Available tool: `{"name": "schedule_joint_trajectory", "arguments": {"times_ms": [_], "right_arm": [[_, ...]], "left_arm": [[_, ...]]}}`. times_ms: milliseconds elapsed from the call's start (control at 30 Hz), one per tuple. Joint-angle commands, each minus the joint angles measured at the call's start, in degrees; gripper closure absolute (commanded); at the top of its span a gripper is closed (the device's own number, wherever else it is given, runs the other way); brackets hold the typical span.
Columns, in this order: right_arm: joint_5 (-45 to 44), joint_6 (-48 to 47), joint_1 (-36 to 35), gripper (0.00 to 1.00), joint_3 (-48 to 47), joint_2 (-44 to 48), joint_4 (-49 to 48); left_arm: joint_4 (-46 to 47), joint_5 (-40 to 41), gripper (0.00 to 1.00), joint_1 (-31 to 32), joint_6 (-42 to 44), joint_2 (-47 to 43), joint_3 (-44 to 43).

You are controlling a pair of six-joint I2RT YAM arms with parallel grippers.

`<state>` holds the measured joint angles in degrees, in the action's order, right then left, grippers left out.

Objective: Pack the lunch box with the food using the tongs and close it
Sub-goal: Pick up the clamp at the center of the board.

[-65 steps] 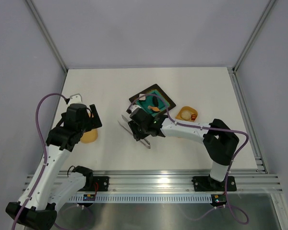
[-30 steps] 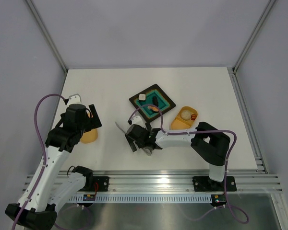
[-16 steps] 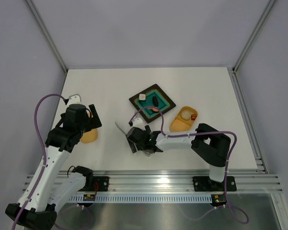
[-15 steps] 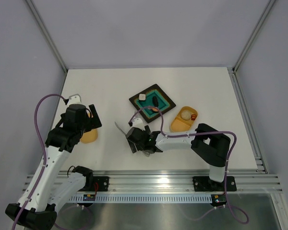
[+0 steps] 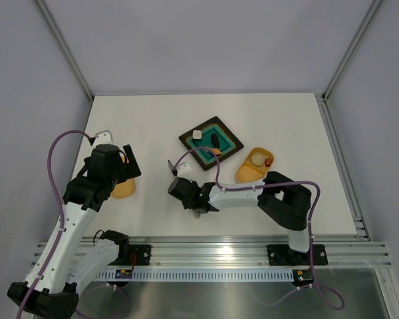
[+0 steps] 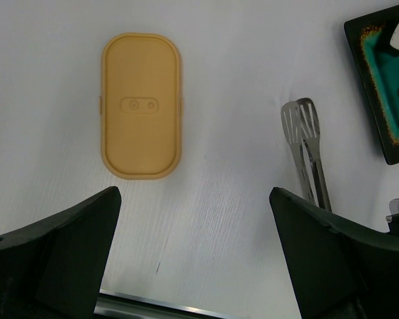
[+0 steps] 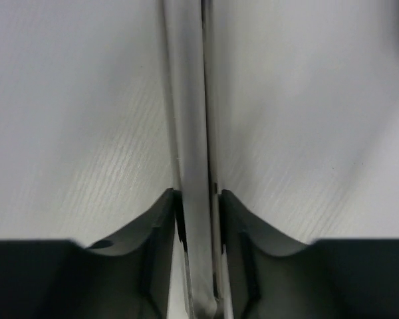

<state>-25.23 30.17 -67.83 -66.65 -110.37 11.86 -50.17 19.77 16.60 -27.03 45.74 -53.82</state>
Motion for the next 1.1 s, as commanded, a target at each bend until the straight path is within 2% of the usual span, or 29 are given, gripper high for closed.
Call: {"name": "schedule_joint_trajectory", "arguments": {"times_ms": [0,100,200,367,533,667,800,1067], "right_arm": [[0.9,-2.8,-0.6,0.68,-0.3,-2.4,7.0],[1.6,-5.6,-0.5,0.82,-2.3,0.3,8.4],[2.0,-8.2,-0.5,0.87,-5.0,3.7,10.6],[5.4,-10.9,0.9,0.84,-11.3,8.5,17.7],[17.0,-9.4,9.2,0.82,-16.3,12.6,26.3],[21.7,-8.7,15.7,0.76,-19.2,15.8,33.2],[27.1,-8.5,22.3,0.75,-20.7,17.1,39.0],[28.6,-8.0,29.7,0.73,-20.0,18.2,44.5]], "left_arm": [[1.3,-0.1,0.01,0.1,-0.4,-0.9,0.2],[1.1,0.0,0.01,0.0,-0.2,-0.9,-0.1],[0.8,1.1,0.01,0.0,0.0,-1.0,-0.6],[0.6,2.1,0.01,0.0,0.5,-1.1,-1.7],[0.8,1.9,0.01,0.1,0.4,-1.0,-1.9],[1.0,1.8,0.01,0.1,0.3,-1.0,-1.5],[1.4,1.4,0.01,0.0,0.1,-1.0,-0.9],[1.7,1.2,0.01,0.1,0.1,-1.2,-0.3]]}}
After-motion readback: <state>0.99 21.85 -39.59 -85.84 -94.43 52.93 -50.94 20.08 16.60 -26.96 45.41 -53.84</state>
